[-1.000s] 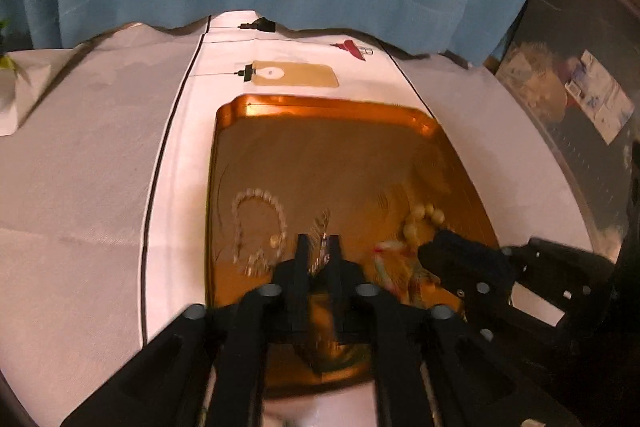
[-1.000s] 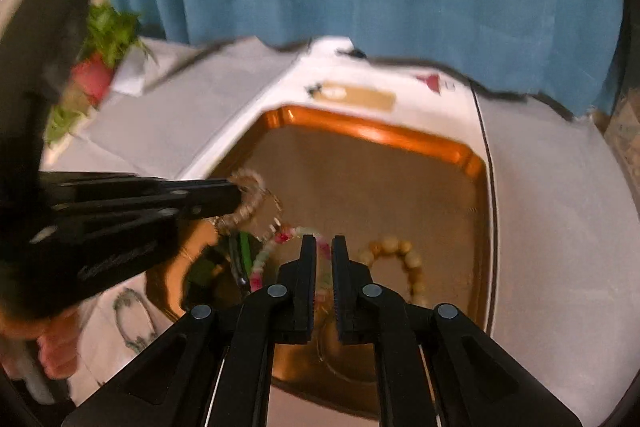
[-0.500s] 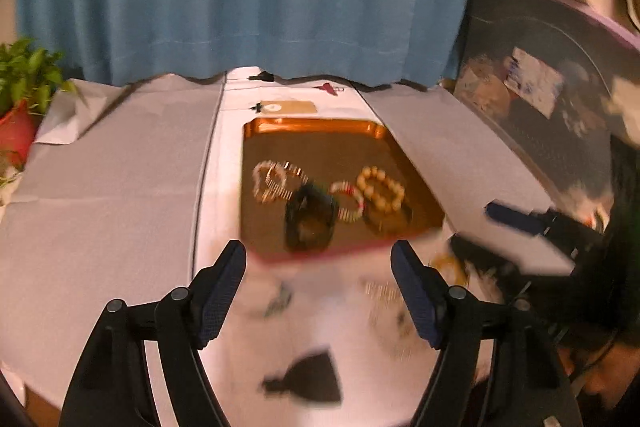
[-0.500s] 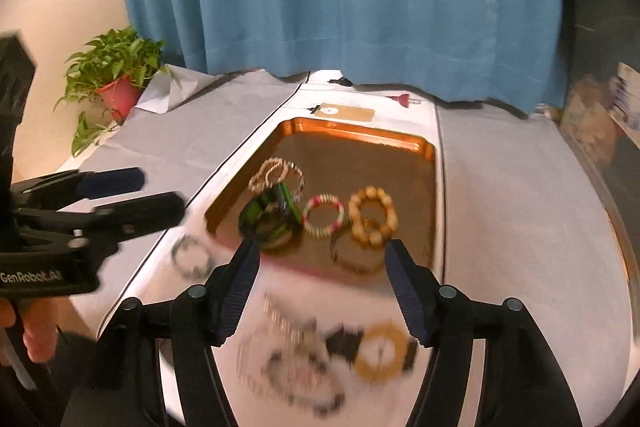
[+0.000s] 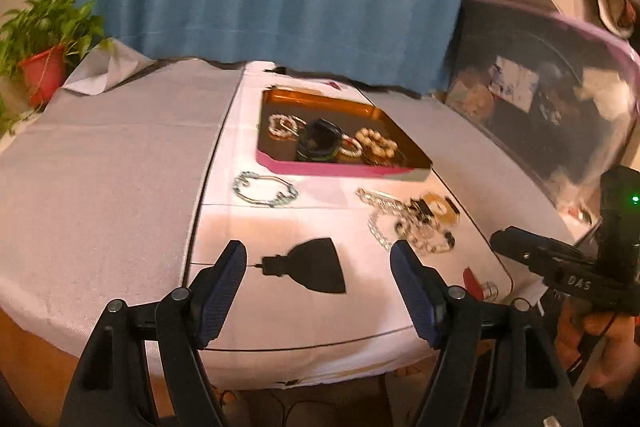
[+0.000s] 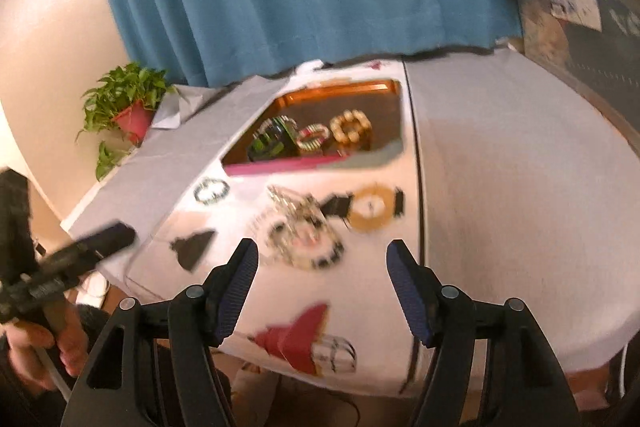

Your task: Organize jewelry

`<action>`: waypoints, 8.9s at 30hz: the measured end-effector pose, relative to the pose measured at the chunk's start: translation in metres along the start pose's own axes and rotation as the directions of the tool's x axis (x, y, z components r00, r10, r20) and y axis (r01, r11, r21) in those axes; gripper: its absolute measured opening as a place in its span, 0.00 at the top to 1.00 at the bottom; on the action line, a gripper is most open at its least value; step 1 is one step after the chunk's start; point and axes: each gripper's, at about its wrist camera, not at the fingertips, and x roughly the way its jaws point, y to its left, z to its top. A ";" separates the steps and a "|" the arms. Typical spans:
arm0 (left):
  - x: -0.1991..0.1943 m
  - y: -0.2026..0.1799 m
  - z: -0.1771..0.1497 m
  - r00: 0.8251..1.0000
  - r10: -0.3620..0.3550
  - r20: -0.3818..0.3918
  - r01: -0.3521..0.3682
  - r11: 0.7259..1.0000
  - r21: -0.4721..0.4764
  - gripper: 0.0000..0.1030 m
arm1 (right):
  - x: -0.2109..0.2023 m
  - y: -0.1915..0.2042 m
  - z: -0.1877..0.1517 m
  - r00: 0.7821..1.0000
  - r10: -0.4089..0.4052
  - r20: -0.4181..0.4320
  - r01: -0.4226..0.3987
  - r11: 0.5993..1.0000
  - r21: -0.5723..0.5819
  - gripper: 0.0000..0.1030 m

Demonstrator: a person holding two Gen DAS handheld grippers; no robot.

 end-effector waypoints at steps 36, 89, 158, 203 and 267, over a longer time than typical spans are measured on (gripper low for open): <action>0.106 -0.056 0.009 0.991 0.004 -0.137 0.014 0.991 0.130 0.91 | 0.055 0.007 0.004 1.000 -0.005 -0.019 0.002 0.989 -0.146 0.82; 0.088 -0.006 0.010 0.983 0.116 -0.145 -0.114 0.993 0.017 0.95 | 0.043 -0.015 0.002 0.990 -0.137 -0.016 0.135 0.985 -0.111 0.92; 0.082 0.010 0.018 0.983 -0.103 -0.150 0.081 0.986 -0.147 0.95 | 0.055 0.006 0.008 0.999 -0.012 -0.030 0.010 0.997 -0.077 0.84; 0.091 0.014 0.035 0.984 -0.059 -0.166 0.045 0.995 -0.086 0.95 | 0.103 -0.015 0.088 0.979 0.020 -0.203 -0.099 0.916 -0.390 0.99; 0.197 -0.006 0.239 0.994 -0.088 -0.070 0.092 0.995 0.049 0.95 | 0.174 -0.001 0.235 0.999 0.017 -0.042 -0.025 0.982 -0.188 0.99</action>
